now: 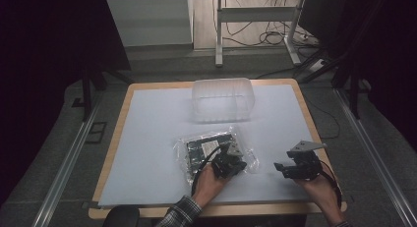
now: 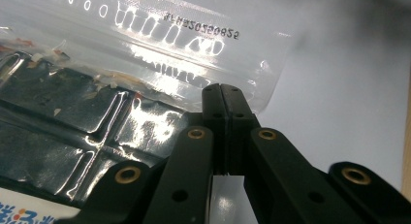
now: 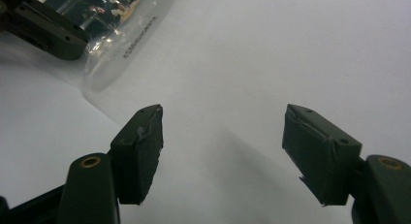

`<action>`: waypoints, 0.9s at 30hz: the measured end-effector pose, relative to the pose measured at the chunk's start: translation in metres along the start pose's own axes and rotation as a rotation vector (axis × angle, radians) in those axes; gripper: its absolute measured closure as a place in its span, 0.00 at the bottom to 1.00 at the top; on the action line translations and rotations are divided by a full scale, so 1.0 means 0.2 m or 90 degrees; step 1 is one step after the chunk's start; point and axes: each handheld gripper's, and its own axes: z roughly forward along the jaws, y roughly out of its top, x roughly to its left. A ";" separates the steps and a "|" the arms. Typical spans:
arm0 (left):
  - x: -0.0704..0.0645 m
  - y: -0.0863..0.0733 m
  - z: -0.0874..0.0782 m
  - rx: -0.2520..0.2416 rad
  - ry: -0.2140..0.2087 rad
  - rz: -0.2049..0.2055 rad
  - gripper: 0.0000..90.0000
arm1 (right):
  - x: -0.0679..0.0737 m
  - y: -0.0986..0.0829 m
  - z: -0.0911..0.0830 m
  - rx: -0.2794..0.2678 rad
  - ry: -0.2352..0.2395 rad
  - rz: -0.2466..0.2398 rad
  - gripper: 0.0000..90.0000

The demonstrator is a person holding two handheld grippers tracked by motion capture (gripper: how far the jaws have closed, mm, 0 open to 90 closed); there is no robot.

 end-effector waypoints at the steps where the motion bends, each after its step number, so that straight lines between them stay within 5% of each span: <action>1: 0.00 0.00 0.00 0.000 0.000 0.000 1.00 | 0.00 0.00 0.00 0.000 0.000 0.000 0.34; 11: 0.06 -0.02 -0.19 -0.022 0.029 0.010 1.00 | 0.01 0.00 0.00 -0.001 0.000 -0.004 0.34; 20: 0.20 -0.19 -0.43 -0.056 0.053 -0.031 1.00 | 0.01 0.00 0.01 0.001 0.003 -0.006 0.34; 27: 0.21 -0.27 -0.53 -0.053 0.071 -0.024 0.91 | 0.02 0.01 0.01 -0.006 0.007 -0.010 0.34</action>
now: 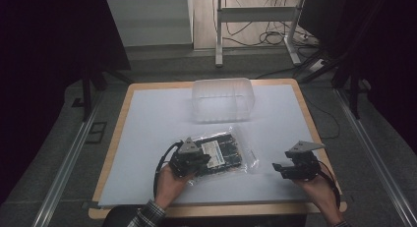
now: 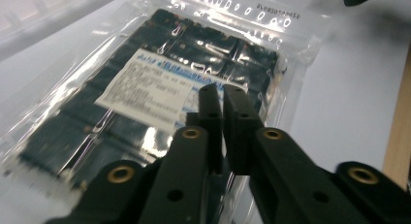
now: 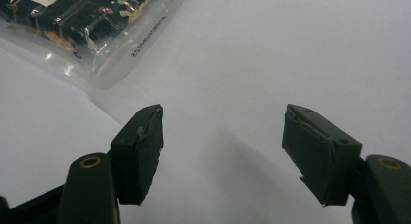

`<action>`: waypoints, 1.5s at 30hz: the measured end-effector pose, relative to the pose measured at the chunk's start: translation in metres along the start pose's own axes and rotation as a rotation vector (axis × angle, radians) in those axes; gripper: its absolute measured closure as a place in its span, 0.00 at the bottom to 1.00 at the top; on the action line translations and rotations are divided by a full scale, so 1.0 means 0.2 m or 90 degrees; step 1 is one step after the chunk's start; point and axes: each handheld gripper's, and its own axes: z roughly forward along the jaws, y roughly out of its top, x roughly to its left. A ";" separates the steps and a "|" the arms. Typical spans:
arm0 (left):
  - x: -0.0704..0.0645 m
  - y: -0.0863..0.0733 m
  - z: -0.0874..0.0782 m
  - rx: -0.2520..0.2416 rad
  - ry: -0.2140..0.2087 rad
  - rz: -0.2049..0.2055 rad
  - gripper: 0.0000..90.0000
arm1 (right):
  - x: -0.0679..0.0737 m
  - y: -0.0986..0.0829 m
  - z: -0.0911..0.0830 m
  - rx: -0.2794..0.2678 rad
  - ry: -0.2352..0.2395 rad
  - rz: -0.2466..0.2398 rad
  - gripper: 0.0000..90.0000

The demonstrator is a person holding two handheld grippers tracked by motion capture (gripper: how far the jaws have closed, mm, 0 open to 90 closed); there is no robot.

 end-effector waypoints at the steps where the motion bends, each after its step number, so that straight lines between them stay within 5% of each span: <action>1: 0.00 -0.01 -0.01 -0.001 0.006 0.006 0.89 | 0.00 0.00 0.00 0.000 0.000 -0.001 0.34; 9: 0.00 -0.08 -0.11 0.005 0.028 0.012 0.72 | 0.01 0.00 0.00 -0.003 0.007 -0.002 0.34; 20: 0.01 -0.20 -0.20 0.002 0.058 0.001 0.25 | 0.02 0.03 -0.01 -0.010 0.033 0.018 0.39; 28: 0.02 -0.25 -0.24 -0.006 0.083 -0.027 0.10 | 0.06 0.07 -0.01 -0.019 0.061 0.024 0.42; 32: 0.02 -0.27 -0.25 0.001 0.080 -0.021 0.04 | 0.08 0.09 0.01 -0.031 0.083 0.036 0.42; 45: 0.03 -0.28 -0.25 0.005 0.092 -0.016 0.02 | 0.09 0.15 0.18 -0.042 0.130 0.049 0.37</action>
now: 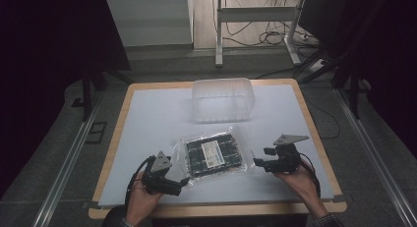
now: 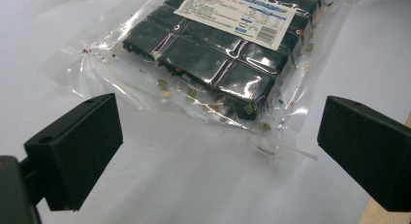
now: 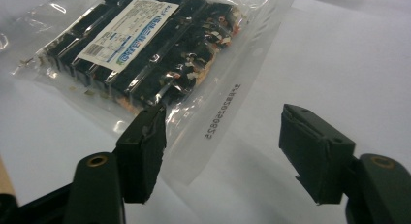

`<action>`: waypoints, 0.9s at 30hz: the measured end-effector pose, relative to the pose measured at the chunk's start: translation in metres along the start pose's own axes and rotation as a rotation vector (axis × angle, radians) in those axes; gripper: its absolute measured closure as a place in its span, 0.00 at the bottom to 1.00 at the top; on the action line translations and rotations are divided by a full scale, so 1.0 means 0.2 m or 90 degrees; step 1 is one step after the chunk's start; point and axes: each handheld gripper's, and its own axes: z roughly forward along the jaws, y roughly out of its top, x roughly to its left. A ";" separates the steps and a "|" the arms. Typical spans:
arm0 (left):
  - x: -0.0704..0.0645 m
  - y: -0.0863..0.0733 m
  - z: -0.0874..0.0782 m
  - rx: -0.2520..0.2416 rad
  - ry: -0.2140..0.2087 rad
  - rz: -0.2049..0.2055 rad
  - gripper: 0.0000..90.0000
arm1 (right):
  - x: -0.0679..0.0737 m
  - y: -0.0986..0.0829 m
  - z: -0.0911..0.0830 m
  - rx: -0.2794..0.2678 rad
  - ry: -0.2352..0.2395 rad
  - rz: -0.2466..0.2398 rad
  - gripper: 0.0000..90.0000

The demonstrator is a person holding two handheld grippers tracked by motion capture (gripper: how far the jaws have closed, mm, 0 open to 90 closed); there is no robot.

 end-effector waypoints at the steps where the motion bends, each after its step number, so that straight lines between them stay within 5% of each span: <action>1: 0.00 0.00 0.00 0.000 0.000 0.001 0.02 | 0.00 0.00 0.00 0.000 0.000 0.000 0.37; 8: -0.01 0.00 0.01 0.002 0.002 0.011 0.02 | -0.03 0.03 0.10 0.006 0.030 0.008 0.33; 27: -0.02 0.00 0.02 0.007 0.010 0.023 0.01 | -0.02 0.11 0.29 0.049 0.036 -0.008 0.66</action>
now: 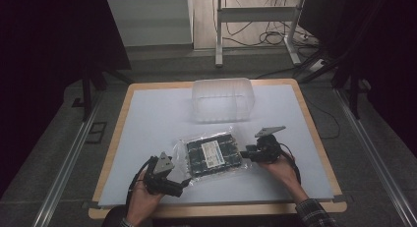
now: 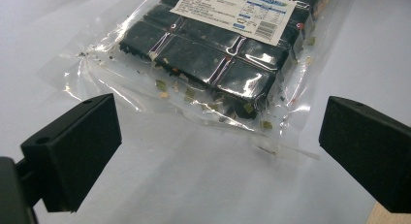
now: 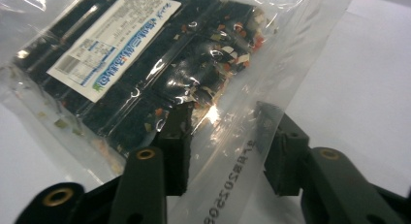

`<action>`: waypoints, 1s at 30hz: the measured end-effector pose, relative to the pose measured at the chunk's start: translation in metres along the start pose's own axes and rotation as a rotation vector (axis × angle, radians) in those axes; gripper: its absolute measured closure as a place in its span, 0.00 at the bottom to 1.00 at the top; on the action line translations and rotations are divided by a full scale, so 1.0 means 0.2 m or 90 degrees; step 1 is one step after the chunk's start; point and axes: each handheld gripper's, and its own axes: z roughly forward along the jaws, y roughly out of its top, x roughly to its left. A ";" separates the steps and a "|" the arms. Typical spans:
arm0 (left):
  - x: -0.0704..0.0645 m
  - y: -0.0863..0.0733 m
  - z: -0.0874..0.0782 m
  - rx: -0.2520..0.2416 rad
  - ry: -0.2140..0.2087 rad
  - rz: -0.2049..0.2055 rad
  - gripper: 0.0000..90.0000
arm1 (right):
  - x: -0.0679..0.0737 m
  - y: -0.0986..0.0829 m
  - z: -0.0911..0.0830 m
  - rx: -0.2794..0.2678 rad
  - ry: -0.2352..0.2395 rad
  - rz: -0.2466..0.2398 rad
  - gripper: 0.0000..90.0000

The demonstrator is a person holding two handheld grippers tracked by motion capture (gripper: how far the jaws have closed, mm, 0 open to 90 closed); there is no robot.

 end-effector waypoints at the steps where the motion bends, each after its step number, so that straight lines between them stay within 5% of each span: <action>1: 0.00 0.00 0.00 0.000 0.000 0.000 0.01 | 0.00 0.00 0.00 0.000 0.000 0.000 0.66; 6: 0.00 0.00 0.00 0.001 0.000 -0.001 0.01 | -0.01 0.02 0.02 0.005 0.003 0.022 0.76; 11: 0.00 0.00 0.00 0.002 0.001 0.002 0.01 | -0.03 0.01 0.02 0.004 0.005 0.069 0.97; 18: 0.00 0.00 0.00 -0.002 0.006 0.001 0.01 | 0.00 0.04 0.00 0.004 -0.005 0.074 0.99; 30: 0.00 0.00 -0.01 -0.014 0.013 -0.004 0.01 | 0.03 0.14 -0.14 -0.054 0.050 0.082 0.99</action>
